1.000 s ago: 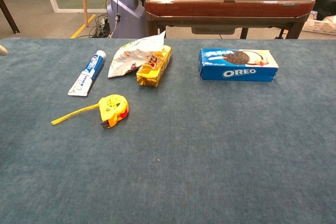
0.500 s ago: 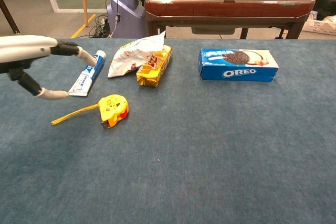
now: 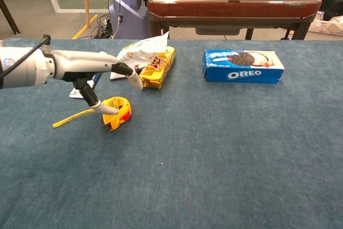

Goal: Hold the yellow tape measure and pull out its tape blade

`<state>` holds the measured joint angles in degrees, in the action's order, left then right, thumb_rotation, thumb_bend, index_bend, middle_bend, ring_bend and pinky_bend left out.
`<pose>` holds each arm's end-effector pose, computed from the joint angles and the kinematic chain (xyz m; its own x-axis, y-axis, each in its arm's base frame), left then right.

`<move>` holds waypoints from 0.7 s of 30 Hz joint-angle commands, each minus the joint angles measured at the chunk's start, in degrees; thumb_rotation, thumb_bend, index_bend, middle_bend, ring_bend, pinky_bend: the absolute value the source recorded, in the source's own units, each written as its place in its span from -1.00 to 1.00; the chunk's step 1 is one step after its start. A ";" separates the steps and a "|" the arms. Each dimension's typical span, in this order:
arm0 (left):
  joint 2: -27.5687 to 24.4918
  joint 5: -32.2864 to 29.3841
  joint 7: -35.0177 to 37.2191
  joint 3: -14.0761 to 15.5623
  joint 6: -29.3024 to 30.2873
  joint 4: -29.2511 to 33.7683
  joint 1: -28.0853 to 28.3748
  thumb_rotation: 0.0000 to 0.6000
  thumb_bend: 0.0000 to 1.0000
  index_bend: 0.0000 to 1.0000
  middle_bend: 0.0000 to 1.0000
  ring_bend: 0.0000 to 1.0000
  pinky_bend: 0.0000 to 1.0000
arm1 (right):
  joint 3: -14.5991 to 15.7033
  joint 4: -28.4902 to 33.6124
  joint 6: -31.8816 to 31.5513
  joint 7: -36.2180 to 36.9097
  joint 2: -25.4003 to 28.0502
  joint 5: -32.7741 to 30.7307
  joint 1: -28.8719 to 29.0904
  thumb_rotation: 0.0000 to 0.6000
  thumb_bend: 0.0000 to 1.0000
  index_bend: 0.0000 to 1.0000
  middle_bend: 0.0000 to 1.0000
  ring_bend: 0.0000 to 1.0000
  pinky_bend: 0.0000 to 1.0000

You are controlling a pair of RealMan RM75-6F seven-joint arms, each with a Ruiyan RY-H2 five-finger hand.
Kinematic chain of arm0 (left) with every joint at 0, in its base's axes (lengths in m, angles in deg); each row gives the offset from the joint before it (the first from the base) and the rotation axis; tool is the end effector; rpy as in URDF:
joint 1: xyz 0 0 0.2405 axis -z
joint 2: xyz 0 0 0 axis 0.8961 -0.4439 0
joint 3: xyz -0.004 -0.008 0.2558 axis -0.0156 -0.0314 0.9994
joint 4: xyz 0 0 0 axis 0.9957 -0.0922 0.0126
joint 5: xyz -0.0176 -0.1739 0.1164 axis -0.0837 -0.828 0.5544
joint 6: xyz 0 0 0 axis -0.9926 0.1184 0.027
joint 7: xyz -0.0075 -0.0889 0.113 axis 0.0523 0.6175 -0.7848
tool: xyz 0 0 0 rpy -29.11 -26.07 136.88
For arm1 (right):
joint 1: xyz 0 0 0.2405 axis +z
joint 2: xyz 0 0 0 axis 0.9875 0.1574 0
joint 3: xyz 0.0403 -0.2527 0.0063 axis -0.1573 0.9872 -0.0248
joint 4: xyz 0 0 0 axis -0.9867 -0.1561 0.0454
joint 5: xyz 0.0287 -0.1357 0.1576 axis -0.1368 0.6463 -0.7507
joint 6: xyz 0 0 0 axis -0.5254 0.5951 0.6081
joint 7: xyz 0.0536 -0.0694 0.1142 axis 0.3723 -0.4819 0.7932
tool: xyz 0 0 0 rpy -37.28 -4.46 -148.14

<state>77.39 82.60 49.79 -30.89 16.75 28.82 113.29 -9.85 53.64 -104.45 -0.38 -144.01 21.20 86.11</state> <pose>-0.1300 0.3616 -0.0032 0.5344 0.4339 0.7254 0.7829 -0.5776 -0.2313 -0.2827 -0.1953 0.2103 0.5502 0.1195 0.8264 -0.8333 0.0148 0.5526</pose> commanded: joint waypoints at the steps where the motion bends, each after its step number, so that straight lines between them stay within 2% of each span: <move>1: 2.09 -3.43 -2.48 -0.02 -2.81 -2.47 2.34 0.97 -0.55 -0.55 -0.62 -1.00 -1.00 | 0.05 -0.27 -0.21 0.39 0.06 -0.12 -0.23 1.00 -0.47 -0.42 -0.31 -0.45 -0.18; 8: 3.37 -10.82 -7.00 1.12 -6.40 -5.16 4.91 0.79 -0.57 -0.53 -0.59 -1.00 -1.00 | 0.14 -1.13 -0.45 1.33 0.06 -0.36 -0.60 1.00 -0.47 -0.42 -0.31 -0.45 -0.18; 15: 3.42 -16.99 -11.11 3.23 -7.76 -6.47 6.79 0.74 -0.58 -0.52 -0.56 -1.00 -1.00 | 0.12 -1.60 -0.30 1.69 -0.20 -0.35 -0.52 1.00 -0.47 -0.42 -0.31 -0.45 -0.18; 21: 1.52 -21.15 -12.97 5.09 -7.05 -4.51 7.17 0.68 -0.58 -0.49 -0.50 -1.00 -1.00 | 0.15 -1.72 -0.14 1.35 -0.79 -0.06 -0.26 1.00 -0.47 -0.42 -0.31 -0.45 -0.18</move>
<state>79.52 61.99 37.29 -26.35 9.40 23.66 120.38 -9.71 51.93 -104.61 0.99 -144.78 21.12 85.83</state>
